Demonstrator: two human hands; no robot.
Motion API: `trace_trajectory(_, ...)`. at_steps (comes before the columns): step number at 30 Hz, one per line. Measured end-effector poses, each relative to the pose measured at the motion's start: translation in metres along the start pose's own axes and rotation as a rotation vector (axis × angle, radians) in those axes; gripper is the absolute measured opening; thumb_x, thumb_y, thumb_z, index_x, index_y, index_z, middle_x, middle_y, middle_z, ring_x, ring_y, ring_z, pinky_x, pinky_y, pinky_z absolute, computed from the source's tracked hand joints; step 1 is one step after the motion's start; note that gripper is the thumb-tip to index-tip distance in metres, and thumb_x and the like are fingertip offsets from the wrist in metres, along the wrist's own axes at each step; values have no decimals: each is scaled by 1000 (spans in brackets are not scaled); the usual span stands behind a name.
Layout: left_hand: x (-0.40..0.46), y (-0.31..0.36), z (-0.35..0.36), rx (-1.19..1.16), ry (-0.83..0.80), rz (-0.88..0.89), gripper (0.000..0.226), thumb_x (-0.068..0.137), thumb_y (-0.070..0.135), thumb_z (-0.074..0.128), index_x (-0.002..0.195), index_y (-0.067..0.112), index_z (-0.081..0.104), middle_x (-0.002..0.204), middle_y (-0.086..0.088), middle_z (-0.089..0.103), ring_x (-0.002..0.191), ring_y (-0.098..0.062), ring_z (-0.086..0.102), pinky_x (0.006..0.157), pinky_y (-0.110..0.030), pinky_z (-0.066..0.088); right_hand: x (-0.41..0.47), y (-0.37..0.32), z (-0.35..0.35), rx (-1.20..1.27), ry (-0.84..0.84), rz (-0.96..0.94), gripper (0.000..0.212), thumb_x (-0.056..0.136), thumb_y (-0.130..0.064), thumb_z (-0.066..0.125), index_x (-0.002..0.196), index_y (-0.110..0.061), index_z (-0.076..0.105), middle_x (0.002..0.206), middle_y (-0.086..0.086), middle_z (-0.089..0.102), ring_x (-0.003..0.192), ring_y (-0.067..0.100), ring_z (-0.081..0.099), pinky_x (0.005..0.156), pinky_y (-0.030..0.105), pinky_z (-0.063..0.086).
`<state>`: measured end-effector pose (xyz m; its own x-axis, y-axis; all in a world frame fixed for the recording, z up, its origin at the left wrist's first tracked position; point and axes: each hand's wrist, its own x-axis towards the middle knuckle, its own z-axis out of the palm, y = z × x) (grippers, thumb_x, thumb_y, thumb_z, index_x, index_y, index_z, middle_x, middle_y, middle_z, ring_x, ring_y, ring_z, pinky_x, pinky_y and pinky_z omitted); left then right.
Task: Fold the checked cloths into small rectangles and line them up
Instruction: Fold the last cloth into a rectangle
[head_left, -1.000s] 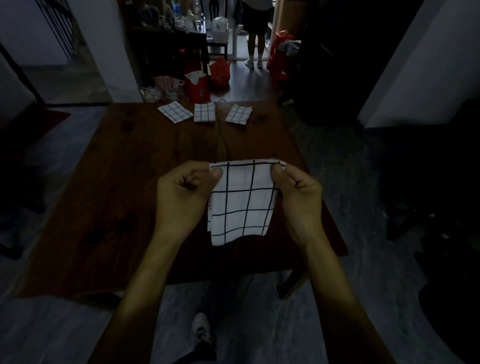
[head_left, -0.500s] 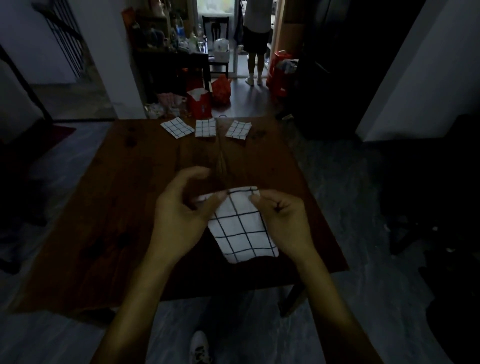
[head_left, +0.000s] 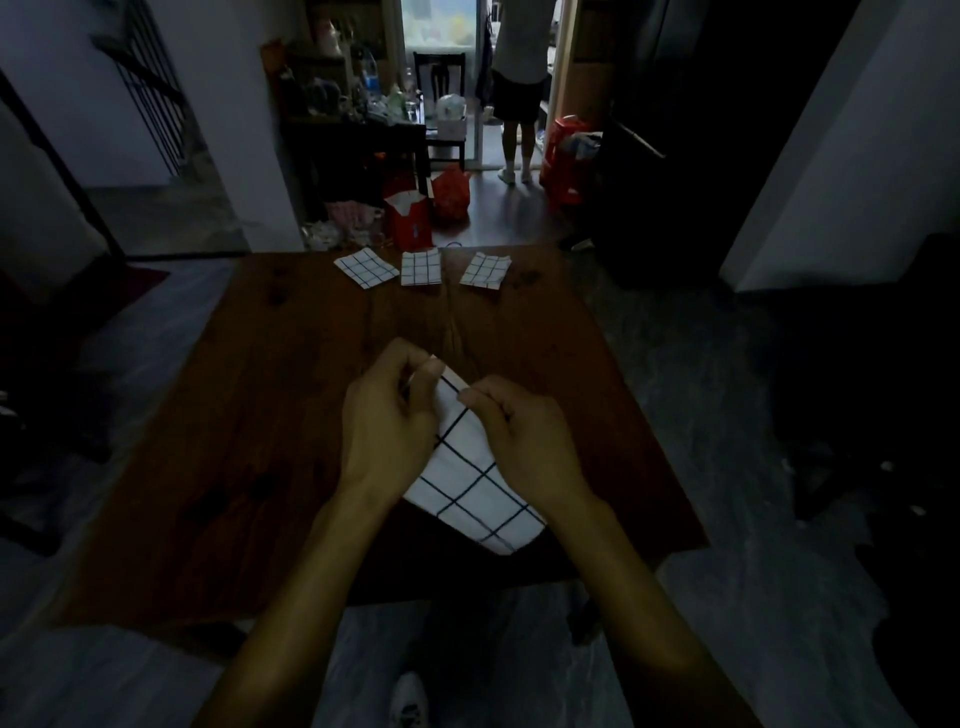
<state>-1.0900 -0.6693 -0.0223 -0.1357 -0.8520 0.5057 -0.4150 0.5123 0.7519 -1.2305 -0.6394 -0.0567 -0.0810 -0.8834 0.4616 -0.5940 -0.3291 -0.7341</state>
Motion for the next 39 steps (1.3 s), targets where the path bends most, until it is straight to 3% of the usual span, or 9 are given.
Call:
trace_trajectory(3, 1, -7, 1, 63, 44, 1, 14, 96, 18, 48, 83, 14, 53, 70, 6, 55, 67, -8, 54, 62, -35, 49, -6, 8, 7, -156, 53, -22, 44, 96, -46, 34, 89, -16, 64, 66, 2, 63, 54, 17, 55, 51, 37, 47)
trace_trajectory(7, 2, -16, -3, 52, 59, -28, 12, 95, 20, 49, 84, 17, 53, 72, 4, 57, 68, -13, 56, 63, -39, 50, -12, 13, 6, -221, 94, -42, 46, 95, -48, 33, 85, -15, 64, 57, 0, 57, 46, 15, 50, 43, 34, 43)
trace_trajectory(15, 9, -8, -3, 51, 44, 22, 13, 95, 20, 51, 84, 15, 55, 69, 9, 54, 66, -7, 54, 58, -22, 43, -20, 18, -10, -119, 113, -31, 35, 95, -42, 41, 86, -18, 65, 59, -2, 57, 48, 15, 52, 44, 37, 45)
trace_trajectory(19, 12, 3, -5, 7, 29, 15, 13, 95, 19, 52, 85, 12, 56, 69, 9, 55, 65, 3, 53, 56, -7, 39, -34, 23, -21, -131, 160, -24, 41, 95, -48, 40, 88, -17, 67, 59, 0, 60, 49, 18, 54, 43, 40, 46)
trace_trajectory(26, 1, 12, -5, -2, 19, 19, 11, 95, 21, 50, 86, 18, 54, 72, 8, 56, 66, -1, 54, 56, -7, 39, -63, 27, -41, -256, 146, 7, 24, 96, -34, 46, 90, -21, 65, 62, -2, 61, 49, 15, 54, 44, 37, 47)
trace_trajectory(30, -16, 17, 17, 111, -102, 117, 12, 96, 22, 48, 86, 20, 54, 73, 8, 57, 65, -2, 53, 57, -11, 38, -60, 18, -46, -407, 160, 115, 18, 96, -19, 49, 91, -12, 65, 81, 4, 66, 69, 16, 58, 66, 36, 52)
trace_trajectory(33, -26, 18, 26, 79, -152, 176, 14, 95, 17, 49, 83, 24, 52, 74, 8, 57, 66, -3, 54, 60, -10, 37, -52, -1, -49, -257, 230, 119, 29, 98, -22, 40, 110, -11, 64, 102, 2, 66, 90, 11, 58, 84, 25, 45)
trace_trajectory(36, -37, 24, 30, -23, -174, 143, 14, 95, 13, 51, 83, 21, 55, 75, 11, 58, 72, -1, 57, 64, -5, 38, -48, -13, -35, -53, 124, 173, 33, 101, -24, 37, 86, -11, 63, 77, 0, 63, 66, 9, 56, 63, 27, 46)
trace_trajectory(39, -43, 28, 22, -130, -163, 36, 15, 94, 14, 52, 80, 17, 56, 74, 12, 59, 71, 2, 56, 65, -7, 41, -53, -10, -21, 4, 143, 212, 39, 100, -28, 44, 61, -29, 47, 53, -10, 47, 48, 5, 44, 51, 22, 35)
